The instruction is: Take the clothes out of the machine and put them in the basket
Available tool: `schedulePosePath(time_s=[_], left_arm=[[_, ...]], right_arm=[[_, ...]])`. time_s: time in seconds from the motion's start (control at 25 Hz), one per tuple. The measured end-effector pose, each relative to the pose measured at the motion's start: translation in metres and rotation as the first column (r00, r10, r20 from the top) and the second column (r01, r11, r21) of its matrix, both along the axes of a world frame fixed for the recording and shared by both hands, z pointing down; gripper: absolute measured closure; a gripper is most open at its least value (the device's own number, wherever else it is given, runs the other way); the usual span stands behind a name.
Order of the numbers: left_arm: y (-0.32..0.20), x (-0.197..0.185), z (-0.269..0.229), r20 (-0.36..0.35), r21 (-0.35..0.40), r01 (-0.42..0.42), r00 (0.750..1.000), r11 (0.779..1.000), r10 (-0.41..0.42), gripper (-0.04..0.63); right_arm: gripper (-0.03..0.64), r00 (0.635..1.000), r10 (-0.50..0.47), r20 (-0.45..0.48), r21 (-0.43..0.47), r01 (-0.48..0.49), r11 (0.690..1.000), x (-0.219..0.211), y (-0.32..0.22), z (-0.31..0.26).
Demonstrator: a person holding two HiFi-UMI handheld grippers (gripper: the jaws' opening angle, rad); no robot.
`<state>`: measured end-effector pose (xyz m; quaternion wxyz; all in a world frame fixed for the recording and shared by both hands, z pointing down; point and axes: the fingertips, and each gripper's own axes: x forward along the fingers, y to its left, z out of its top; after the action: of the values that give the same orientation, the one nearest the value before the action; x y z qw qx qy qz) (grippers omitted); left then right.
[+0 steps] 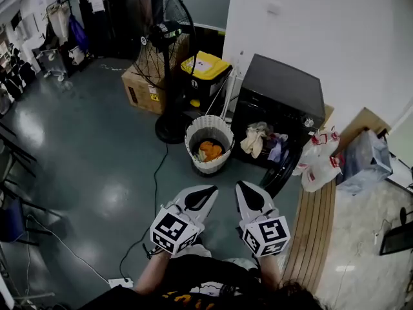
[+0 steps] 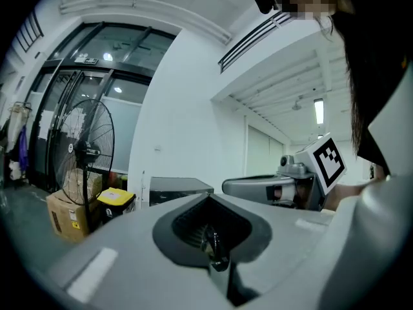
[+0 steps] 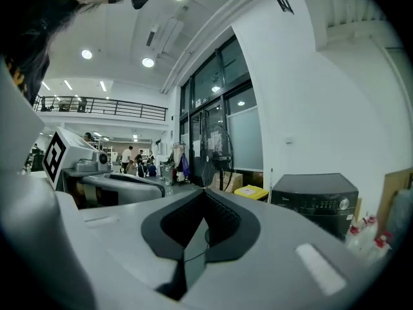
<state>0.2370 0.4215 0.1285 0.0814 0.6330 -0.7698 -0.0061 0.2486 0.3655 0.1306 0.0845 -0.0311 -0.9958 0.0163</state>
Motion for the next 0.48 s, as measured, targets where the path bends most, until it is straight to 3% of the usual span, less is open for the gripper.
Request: schedulePosePath(time_s=[0.48], left_arm=[[-0.016,-0.044,0.018,-0.033,-0.008,-0.067,0.997,0.998,0.067,0.595]], right_arm=[[0.601,0.988,0.135,-0.068,-0.004,-0.136,0.991,-0.015,-0.026,0.026]])
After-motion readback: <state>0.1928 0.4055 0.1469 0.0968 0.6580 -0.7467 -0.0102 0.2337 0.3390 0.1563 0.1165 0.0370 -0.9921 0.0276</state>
